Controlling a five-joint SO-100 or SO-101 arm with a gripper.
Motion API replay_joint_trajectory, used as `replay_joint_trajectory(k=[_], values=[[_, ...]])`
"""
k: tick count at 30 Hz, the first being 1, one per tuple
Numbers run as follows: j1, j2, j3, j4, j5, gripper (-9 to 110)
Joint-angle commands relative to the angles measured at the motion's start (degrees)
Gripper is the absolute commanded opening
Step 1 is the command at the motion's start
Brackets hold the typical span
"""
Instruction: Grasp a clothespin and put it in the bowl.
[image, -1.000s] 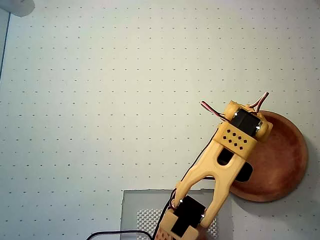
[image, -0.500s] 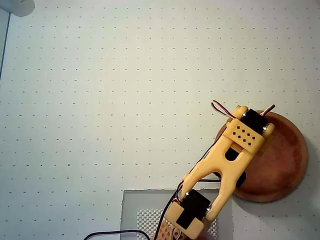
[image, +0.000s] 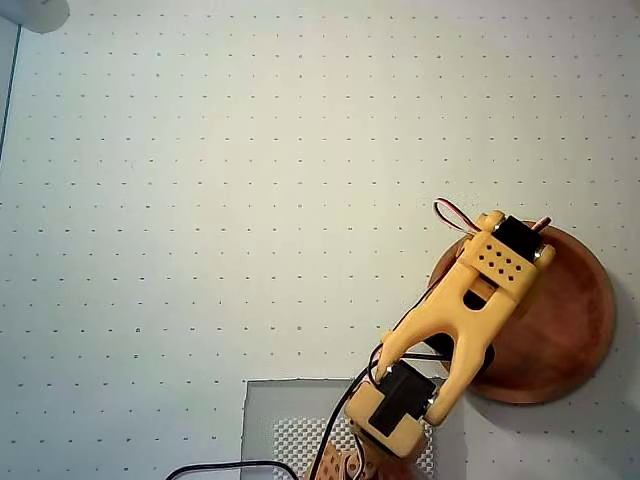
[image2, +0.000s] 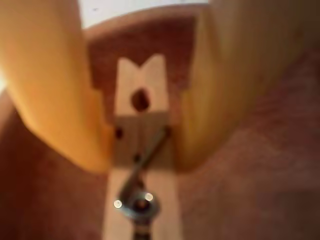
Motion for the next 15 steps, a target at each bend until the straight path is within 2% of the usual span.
replay_joint_trajectory(k=[1,15], values=[[2.5,-0.6,-6.1,-1.2,-0.6,-3],[9.8,-7.6,-11.2,-7.1,-0.6,-3]])
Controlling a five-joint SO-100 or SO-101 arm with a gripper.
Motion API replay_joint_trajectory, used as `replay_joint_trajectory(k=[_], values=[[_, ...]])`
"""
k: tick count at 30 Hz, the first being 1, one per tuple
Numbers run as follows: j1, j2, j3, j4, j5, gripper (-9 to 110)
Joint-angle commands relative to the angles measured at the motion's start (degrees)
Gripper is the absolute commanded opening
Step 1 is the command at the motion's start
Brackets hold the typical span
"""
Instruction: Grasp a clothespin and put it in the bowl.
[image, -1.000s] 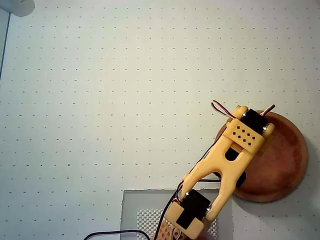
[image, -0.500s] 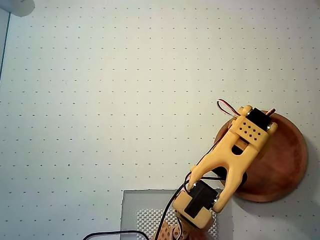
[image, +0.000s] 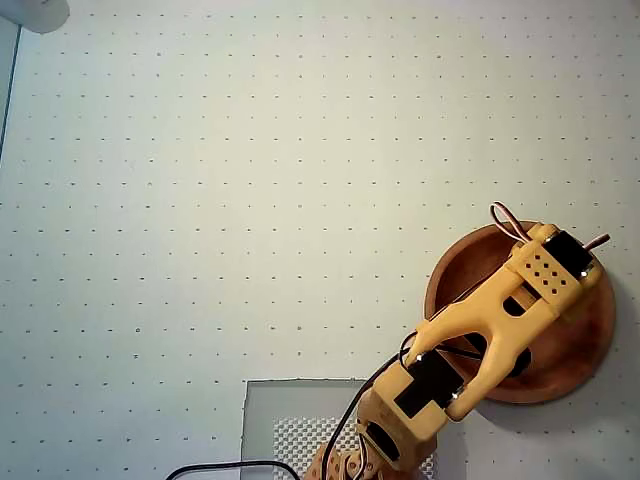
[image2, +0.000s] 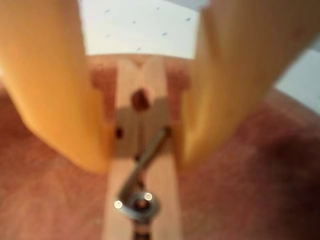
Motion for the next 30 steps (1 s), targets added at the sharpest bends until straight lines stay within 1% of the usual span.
replay_joint_trajectory(k=[1,15,30], values=[[1.0,0.4,-4.0,-0.8,-0.6,-3],[0.4,-4.0,-3.3,-0.9,-0.6,-3],[-7.4,-7.3,-3.3,-1.0,0.3,-3]])
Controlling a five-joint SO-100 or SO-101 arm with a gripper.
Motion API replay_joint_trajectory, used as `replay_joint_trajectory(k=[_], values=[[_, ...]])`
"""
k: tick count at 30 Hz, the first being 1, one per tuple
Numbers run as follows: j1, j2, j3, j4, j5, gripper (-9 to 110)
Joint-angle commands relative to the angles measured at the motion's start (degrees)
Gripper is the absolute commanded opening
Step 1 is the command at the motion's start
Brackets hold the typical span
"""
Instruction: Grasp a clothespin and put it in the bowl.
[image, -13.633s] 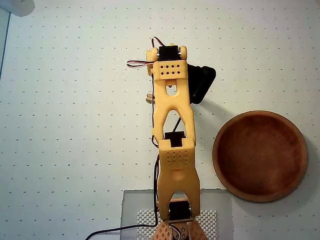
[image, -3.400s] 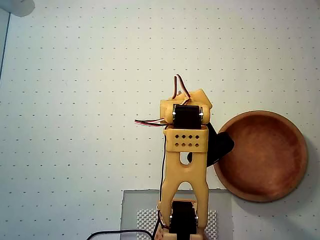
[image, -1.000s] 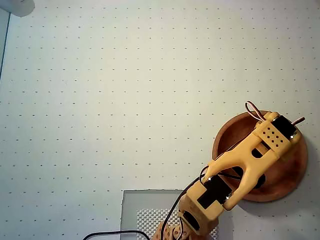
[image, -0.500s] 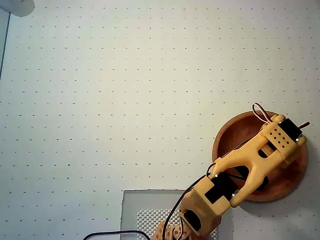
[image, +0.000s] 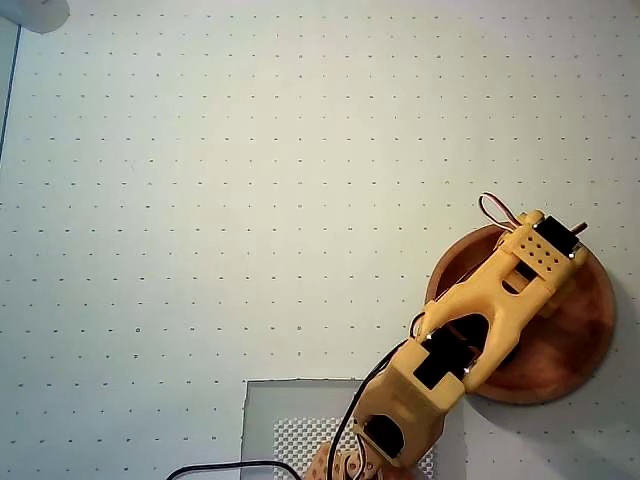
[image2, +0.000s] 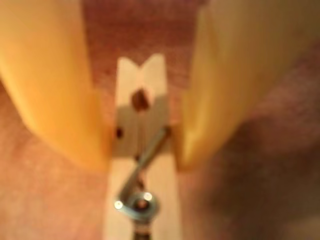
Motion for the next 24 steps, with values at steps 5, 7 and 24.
replay_joint_trajectory(k=[5,7,24], values=[[-1.5,1.3,-3.1,0.3,0.3,1],[-1.4,1.3,-3.1,0.6,-0.2,5],[-0.8,11.1,-3.0,1.1,0.1,8]])
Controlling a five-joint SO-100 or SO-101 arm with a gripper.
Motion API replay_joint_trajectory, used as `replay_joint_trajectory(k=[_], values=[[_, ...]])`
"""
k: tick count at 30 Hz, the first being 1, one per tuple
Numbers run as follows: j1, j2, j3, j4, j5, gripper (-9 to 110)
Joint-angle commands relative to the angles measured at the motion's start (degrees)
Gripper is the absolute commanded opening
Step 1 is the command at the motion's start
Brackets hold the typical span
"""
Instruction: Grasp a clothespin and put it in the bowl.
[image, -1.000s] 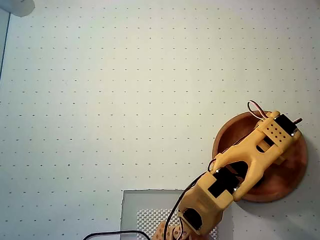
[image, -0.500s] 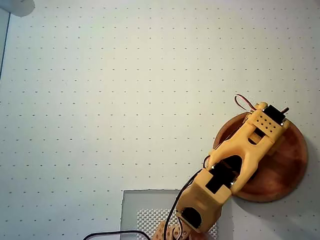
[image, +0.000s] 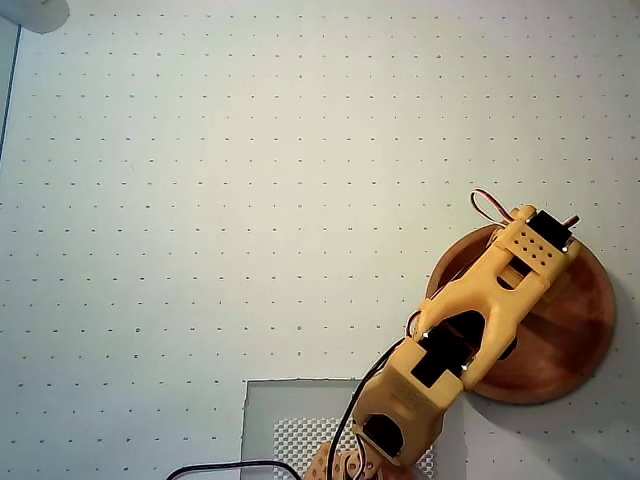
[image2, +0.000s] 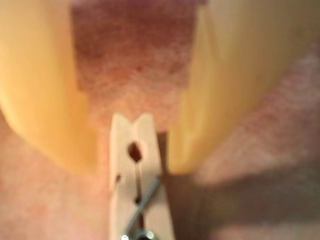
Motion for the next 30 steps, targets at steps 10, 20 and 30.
replay_joint_trajectory(k=[10,20,30], values=[[-0.5,27.8,-3.0,0.4,0.2,-4],[-13.5,56.0,-3.2,-0.4,2.3,-3],[-44.2,73.4,-2.1,-4.0,41.7,-3]])
